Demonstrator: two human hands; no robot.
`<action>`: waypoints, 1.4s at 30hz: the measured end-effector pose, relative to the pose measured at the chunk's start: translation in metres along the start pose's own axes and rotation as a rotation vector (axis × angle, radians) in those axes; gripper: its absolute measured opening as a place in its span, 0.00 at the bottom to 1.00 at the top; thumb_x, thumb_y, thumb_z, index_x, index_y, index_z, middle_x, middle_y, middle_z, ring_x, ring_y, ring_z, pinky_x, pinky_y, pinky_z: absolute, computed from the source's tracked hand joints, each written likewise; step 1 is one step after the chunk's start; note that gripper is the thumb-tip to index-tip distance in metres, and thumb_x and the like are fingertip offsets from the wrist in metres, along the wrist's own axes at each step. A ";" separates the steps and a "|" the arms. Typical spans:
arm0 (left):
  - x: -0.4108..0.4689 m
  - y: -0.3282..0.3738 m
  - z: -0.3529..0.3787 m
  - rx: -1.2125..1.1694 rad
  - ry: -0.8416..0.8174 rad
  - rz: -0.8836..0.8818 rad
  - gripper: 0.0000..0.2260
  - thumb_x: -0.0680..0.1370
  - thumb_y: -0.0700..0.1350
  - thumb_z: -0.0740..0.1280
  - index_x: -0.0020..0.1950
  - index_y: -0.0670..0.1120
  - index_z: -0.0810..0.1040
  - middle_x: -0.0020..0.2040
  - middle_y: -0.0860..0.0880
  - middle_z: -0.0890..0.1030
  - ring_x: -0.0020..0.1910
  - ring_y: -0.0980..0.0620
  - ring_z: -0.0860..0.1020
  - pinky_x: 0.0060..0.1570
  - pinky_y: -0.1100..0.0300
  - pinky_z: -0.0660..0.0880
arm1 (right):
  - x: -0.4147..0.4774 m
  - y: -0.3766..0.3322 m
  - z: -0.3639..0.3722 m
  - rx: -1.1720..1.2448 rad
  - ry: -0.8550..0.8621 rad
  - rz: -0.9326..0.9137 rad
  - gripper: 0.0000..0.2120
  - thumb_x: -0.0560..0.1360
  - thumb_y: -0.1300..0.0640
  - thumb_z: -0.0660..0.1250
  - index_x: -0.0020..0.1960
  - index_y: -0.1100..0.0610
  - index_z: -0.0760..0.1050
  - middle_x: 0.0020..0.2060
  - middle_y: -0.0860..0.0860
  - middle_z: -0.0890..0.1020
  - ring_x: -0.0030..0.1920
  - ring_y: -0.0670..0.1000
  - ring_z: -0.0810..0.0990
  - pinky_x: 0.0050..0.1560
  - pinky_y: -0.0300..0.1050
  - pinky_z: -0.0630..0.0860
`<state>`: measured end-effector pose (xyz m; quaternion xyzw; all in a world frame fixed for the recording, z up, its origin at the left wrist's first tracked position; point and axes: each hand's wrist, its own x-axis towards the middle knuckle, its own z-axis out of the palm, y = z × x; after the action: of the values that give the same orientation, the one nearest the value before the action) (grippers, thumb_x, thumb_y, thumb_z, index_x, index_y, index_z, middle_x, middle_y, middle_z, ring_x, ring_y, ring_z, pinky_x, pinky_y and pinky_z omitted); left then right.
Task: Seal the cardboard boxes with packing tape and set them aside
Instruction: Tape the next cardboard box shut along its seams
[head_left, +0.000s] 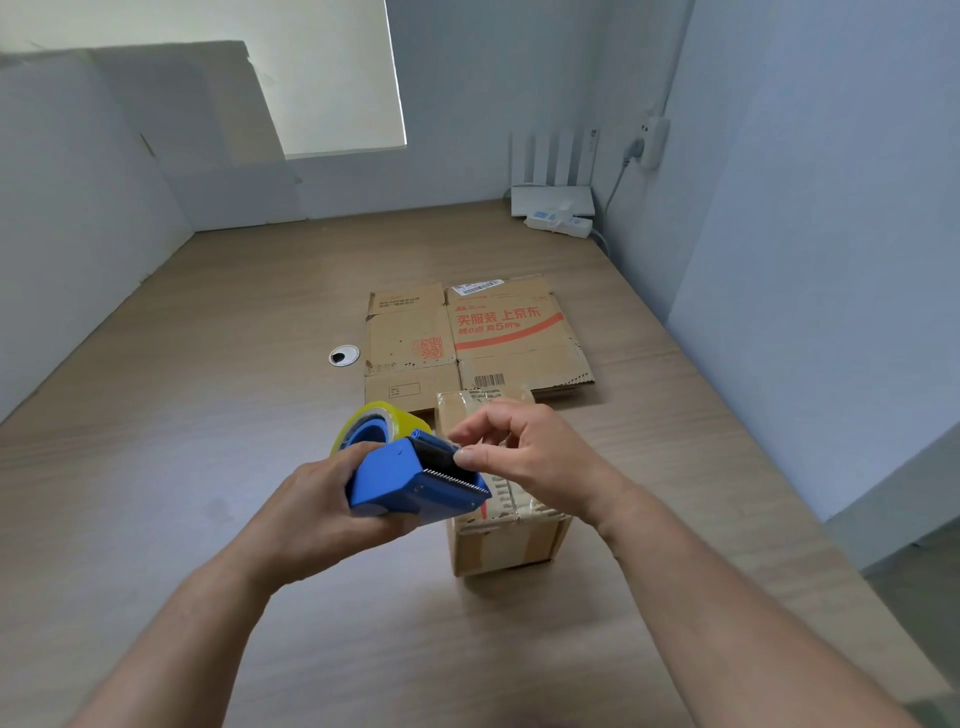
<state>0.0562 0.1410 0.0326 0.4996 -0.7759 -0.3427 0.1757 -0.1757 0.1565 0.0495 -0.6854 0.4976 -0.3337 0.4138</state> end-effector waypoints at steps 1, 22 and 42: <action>0.000 0.000 0.000 0.002 0.006 0.008 0.36 0.52 0.79 0.65 0.54 0.63 0.72 0.49 0.60 0.80 0.47 0.62 0.78 0.46 0.60 0.79 | 0.000 0.001 0.000 -0.014 0.014 0.009 0.03 0.75 0.58 0.69 0.49 0.52 0.79 0.41 0.44 0.77 0.38 0.38 0.73 0.40 0.32 0.73; 0.008 -0.003 0.016 0.165 0.486 0.509 0.26 0.67 0.54 0.68 0.61 0.46 0.67 0.57 0.53 0.74 0.63 0.46 0.69 0.66 0.45 0.65 | -0.008 -0.016 -0.011 0.134 0.091 -0.054 0.09 0.74 0.64 0.70 0.41 0.52 0.74 0.34 0.46 0.77 0.32 0.41 0.74 0.33 0.33 0.71; 0.003 -0.012 0.013 0.218 0.311 0.313 0.36 0.61 0.46 0.82 0.63 0.55 0.66 0.60 0.51 0.75 0.68 0.44 0.65 0.64 0.40 0.62 | 0.012 -0.011 -0.014 -0.535 0.003 -0.452 0.05 0.72 0.58 0.68 0.48 0.54 0.80 0.45 0.46 0.75 0.44 0.47 0.75 0.40 0.51 0.78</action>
<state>0.0550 0.1401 0.0149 0.4361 -0.8399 -0.1446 0.2890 -0.1799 0.1435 0.0659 -0.8621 0.4035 -0.2756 0.1345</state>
